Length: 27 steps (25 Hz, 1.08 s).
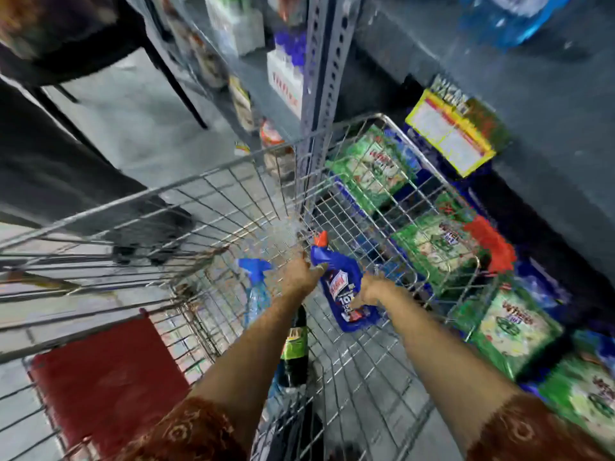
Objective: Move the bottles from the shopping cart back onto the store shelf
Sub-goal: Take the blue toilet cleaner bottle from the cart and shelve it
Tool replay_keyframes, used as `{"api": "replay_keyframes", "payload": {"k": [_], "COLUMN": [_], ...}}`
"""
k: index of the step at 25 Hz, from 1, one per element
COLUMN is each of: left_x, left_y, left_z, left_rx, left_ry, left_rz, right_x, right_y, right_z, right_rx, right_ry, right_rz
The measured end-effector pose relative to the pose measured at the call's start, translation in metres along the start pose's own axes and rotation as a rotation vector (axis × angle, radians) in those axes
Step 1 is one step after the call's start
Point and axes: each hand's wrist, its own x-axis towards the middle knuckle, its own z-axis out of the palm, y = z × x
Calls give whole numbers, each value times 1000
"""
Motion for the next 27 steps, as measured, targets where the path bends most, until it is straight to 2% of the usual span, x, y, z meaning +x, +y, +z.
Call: {"api": "replay_keyframes", "payload": {"k": [8,13,20,25,27], "left_x": [39,37,-7,-88,-137], "left_y": [3,6,45,96,124], "left_z": [35,37,-18,-63,-76], "left_rx": [-353,-473,-671,-759,-809], "left_ry": [-53,-81,-59,-12,-16], "left_rz": [-278,-283,-110,117,257], "right_x": [40,40,-27,-115,-166], "right_y": [13,15,2,10,20], "right_z": [22,21,-34,-69,-83], "right_rx": [197,315,683,973,1055], "right_ry": [-63,-67,-101,-29,31], "right_rz": [104,27,-181,-417,-528]}}
